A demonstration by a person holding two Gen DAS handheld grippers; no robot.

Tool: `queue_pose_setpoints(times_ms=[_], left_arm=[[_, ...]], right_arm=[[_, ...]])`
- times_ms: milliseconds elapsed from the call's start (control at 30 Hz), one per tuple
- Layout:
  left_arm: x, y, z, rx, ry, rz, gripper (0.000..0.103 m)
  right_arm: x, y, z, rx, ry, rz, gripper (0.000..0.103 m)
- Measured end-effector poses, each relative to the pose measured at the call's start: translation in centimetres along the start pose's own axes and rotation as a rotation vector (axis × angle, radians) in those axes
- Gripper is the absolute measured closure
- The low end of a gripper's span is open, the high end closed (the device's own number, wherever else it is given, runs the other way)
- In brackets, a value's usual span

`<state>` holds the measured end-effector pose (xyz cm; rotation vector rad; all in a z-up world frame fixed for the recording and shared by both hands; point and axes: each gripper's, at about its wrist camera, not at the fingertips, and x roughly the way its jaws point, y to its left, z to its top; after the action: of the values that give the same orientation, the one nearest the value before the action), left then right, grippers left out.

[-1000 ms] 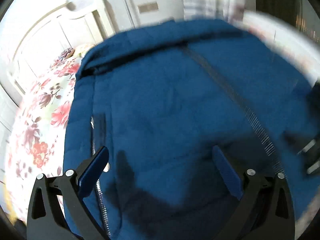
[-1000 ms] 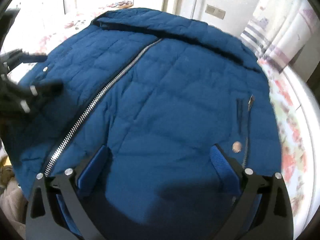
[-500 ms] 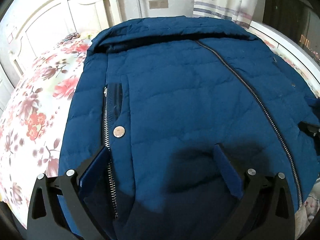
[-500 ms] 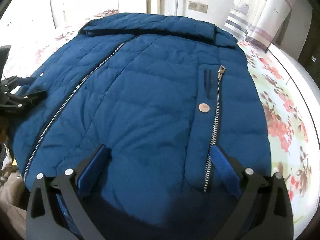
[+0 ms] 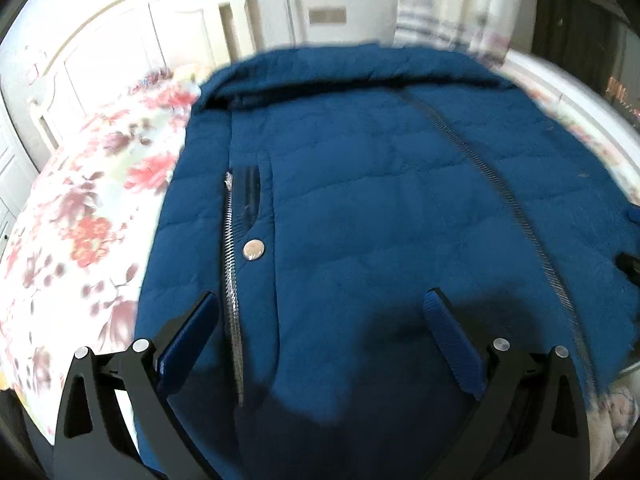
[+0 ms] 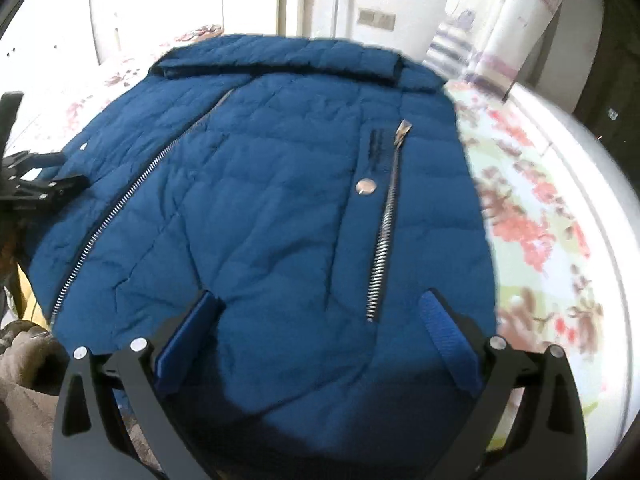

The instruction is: Fold large clothes

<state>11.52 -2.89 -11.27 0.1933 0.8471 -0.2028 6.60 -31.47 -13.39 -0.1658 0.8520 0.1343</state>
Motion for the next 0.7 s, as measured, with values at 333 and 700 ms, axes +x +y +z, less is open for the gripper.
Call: queue_pose_setpoints(times_ms=[333,700], left_arm=[[-2.9,2.2,-4.0,0.009,-0.030,0.047,0.004],[-3.8,9.9,-7.7,-0.288,-0.059,-0.162,0.006]], right_arm=[[-2.1,-2.1,-2.9,0.047,-0.009,0.084,0.003],[-3.8,-11.2,-8.4,0.402,-0.067,0.314,0.022]])
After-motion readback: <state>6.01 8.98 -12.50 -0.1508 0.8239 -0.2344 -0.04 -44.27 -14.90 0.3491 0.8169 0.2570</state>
